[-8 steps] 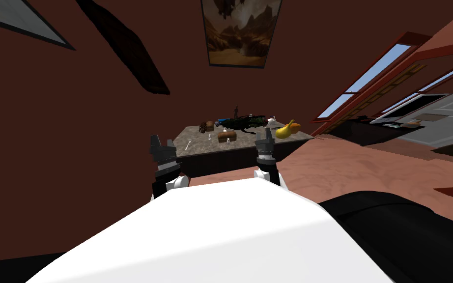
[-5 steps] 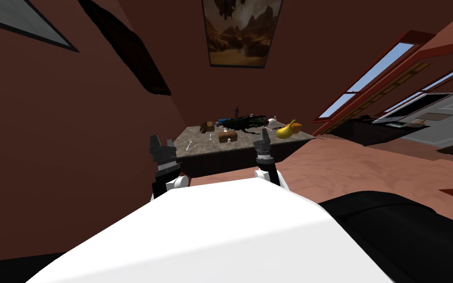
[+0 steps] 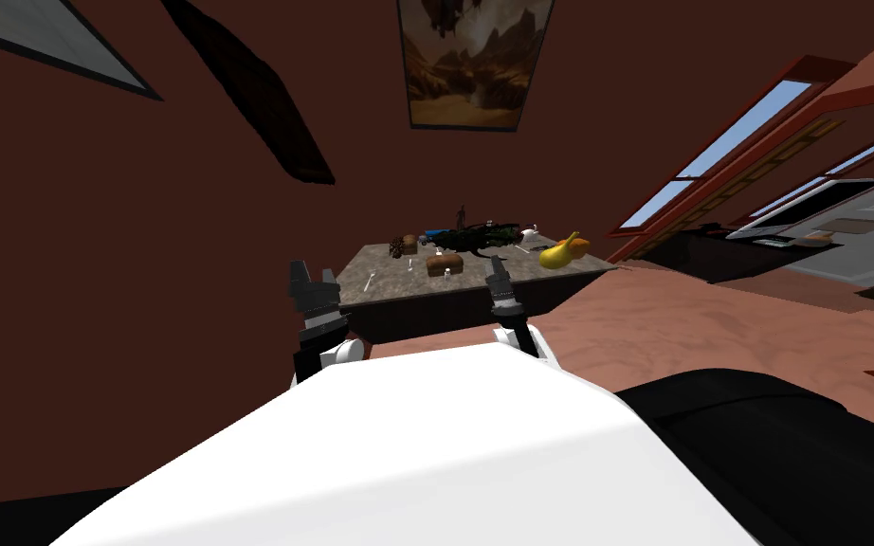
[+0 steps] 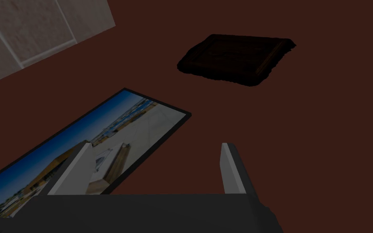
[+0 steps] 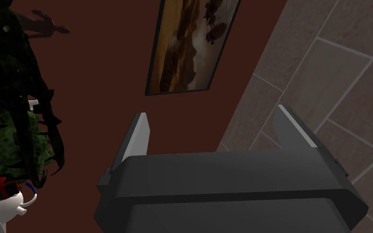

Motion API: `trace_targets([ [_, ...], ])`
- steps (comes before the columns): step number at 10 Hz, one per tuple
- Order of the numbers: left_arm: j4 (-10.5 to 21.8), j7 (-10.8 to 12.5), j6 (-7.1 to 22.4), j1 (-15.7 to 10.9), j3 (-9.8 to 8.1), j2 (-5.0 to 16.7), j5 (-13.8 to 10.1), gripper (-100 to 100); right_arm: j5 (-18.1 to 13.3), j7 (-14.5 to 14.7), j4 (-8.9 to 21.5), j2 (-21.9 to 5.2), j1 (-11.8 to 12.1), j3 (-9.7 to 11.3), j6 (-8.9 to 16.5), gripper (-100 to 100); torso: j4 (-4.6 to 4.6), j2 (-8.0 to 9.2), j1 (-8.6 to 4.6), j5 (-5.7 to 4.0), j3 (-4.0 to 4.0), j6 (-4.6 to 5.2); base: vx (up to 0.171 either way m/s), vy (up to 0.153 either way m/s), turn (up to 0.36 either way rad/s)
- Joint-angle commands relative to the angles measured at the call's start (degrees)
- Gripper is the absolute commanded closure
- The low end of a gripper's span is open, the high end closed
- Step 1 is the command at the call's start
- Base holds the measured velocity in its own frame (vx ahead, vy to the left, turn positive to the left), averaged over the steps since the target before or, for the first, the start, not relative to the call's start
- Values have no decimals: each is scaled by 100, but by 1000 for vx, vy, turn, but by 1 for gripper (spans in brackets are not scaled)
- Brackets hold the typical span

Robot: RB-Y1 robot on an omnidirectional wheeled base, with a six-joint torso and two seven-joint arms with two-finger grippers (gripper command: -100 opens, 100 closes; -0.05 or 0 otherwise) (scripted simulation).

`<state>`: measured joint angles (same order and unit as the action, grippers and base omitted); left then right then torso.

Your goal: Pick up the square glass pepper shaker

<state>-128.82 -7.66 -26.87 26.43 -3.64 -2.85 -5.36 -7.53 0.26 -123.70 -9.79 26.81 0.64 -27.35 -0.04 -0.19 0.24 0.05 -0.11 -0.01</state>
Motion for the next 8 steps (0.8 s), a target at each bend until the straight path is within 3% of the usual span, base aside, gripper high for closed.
trace_targets([
  [1,0,0,0,0,0,0,0,0,-151,176,177,-101,-68,-25,85,-100,0,0,0,0,0,0,44,72,16],
  [8,0,0,0,0,0,0,0,0,-896,1009,1164,-500,-450,-165,409,-100,-1,-5,14,4,-3,1,49,96,16],
])
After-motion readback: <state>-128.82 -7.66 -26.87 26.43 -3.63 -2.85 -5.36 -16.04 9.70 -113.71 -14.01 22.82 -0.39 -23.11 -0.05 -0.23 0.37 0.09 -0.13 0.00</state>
